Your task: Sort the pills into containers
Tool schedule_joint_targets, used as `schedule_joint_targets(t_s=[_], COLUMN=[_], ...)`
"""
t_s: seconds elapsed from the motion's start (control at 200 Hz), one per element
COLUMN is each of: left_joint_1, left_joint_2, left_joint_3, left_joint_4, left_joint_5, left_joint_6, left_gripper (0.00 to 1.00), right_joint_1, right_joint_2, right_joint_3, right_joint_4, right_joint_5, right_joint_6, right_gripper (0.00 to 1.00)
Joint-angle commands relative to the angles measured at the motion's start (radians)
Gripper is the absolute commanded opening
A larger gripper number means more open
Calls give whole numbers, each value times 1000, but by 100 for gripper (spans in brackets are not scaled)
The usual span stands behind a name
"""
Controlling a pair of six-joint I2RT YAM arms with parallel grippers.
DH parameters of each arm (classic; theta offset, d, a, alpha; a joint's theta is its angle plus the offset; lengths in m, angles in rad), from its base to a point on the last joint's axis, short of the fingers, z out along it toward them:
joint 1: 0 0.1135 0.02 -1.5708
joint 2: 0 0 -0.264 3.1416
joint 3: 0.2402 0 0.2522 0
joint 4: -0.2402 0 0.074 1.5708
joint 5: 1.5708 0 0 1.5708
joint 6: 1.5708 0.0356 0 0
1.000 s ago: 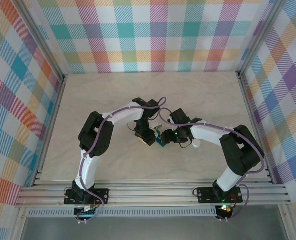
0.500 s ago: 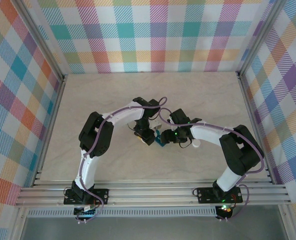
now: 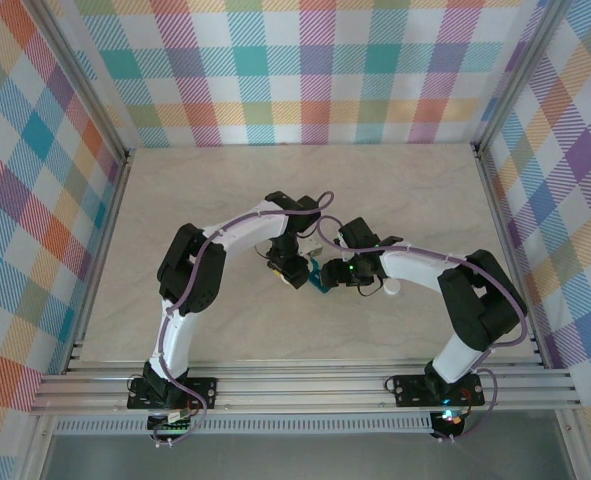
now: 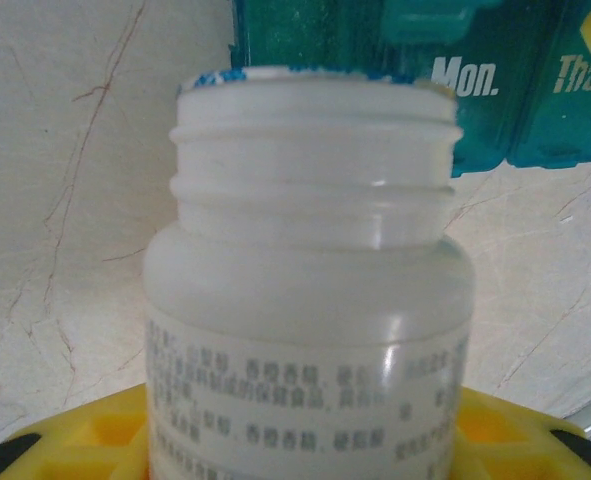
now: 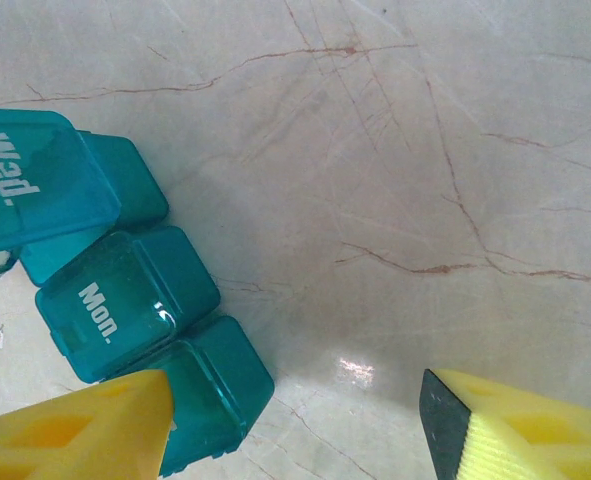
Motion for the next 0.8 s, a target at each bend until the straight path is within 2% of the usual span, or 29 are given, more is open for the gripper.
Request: schedule_joint_targets(t_s=[0.0,0.795], left_joint_1=[-15,-42], left_joint_2=[12,56], left_joint_3=[31,73], left_joint_4=[-48,-97], left_joint_5=[-6,-85], left_joint_6=[7,18], left_gripper=[0,0], right_joint_1=[7,7], right_joint_2=[34,31], right_joint_3=[-25,-22], right_joint_4=[-30,-33], right_joint_5=[2,-3], right_joint_6=[9,6], right_gripper=[67,67])
